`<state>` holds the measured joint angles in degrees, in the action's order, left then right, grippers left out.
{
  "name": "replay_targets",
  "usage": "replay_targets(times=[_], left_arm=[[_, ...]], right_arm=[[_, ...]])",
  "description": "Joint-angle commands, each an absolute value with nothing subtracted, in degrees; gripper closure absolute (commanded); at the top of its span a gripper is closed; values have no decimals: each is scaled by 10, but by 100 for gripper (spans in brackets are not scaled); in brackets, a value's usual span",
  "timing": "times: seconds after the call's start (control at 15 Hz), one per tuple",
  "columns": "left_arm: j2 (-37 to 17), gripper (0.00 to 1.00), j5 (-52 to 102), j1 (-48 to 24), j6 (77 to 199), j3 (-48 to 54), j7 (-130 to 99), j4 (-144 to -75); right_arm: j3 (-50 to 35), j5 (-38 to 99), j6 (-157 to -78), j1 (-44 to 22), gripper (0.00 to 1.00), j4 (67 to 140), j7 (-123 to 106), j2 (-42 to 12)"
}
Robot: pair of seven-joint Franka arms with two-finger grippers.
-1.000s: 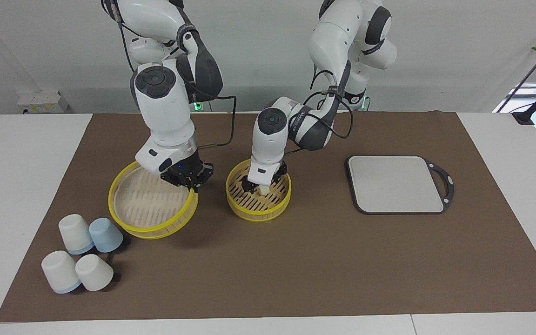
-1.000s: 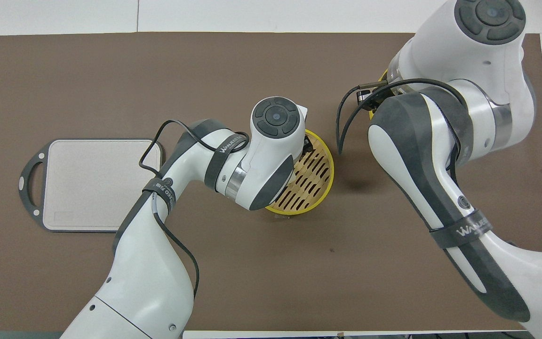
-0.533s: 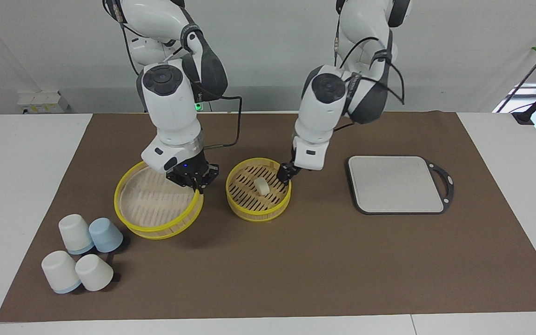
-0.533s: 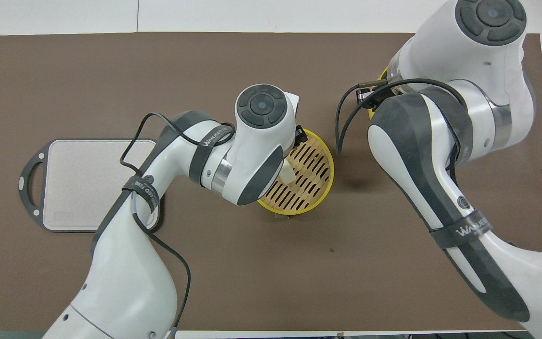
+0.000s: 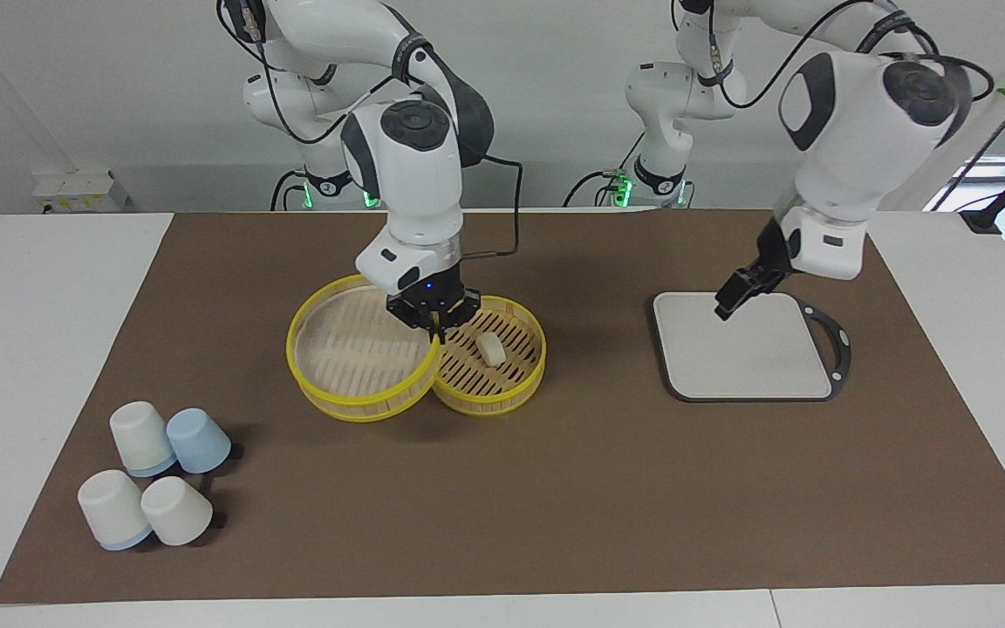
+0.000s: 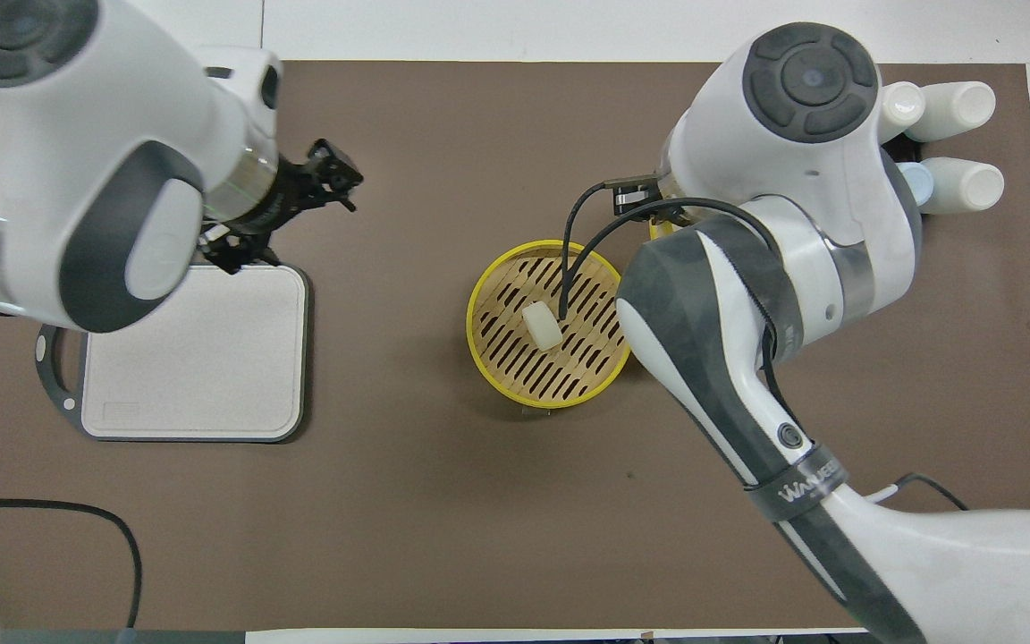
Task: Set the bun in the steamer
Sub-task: 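Open the left gripper to release the bun and withdraw it, then lower the held lid onto the steamer with the right gripper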
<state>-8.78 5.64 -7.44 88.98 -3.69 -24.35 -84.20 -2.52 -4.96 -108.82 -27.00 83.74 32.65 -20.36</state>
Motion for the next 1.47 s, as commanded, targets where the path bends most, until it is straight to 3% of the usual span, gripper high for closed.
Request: replay_targets(times=[0.0,0.53,1.4], left_arm=[[-26,0,44,-45,854,-28,-154,-893],[28,0,5,-43,842,-25,-83,-952],[29,0,-11,-45,887,-16,-33,-952]], right_arm=[[-25,-65,-1087,-298,100,782,393,-248],[-26,-64,-1141,-352,100,775,485,-293],[-26,-61,-1195,-378,100,829,521,-292]])
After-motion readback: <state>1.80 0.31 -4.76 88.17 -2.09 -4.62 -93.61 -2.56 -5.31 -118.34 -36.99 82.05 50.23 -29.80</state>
